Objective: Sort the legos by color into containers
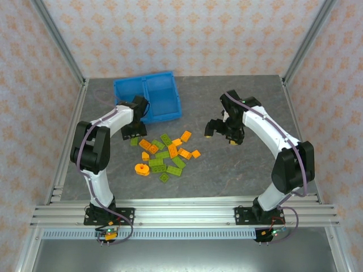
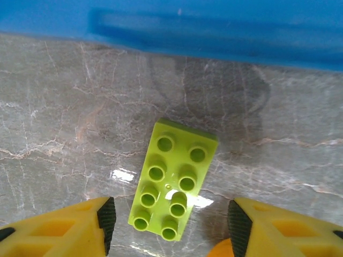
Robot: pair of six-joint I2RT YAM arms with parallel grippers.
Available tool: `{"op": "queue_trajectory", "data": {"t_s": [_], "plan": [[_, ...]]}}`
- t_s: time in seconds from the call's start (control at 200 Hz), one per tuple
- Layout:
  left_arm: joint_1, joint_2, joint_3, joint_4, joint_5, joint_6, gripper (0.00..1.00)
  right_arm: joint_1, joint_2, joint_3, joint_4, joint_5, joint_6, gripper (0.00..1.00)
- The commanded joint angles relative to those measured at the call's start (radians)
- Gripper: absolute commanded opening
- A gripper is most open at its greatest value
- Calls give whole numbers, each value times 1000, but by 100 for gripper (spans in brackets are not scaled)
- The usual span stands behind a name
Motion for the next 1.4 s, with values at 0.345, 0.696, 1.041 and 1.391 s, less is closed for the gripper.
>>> {"op": "queue_trajectory", "data": {"t_s": [0.345,0.696,1.041,1.391], "plan": [[12,67,-84,81,28,54,40,4,-28,18,-65,52,2,99],[13,-158,-157,90,45,27,33,8,-130,17,132,-182,-27,99],[15,-342,91,-36,-4,39,33,90,-164,46,186,-259,-125,99],[119,72,605,-113,-55,82,33,127,-147,62,177,-197,-98,99]]}}
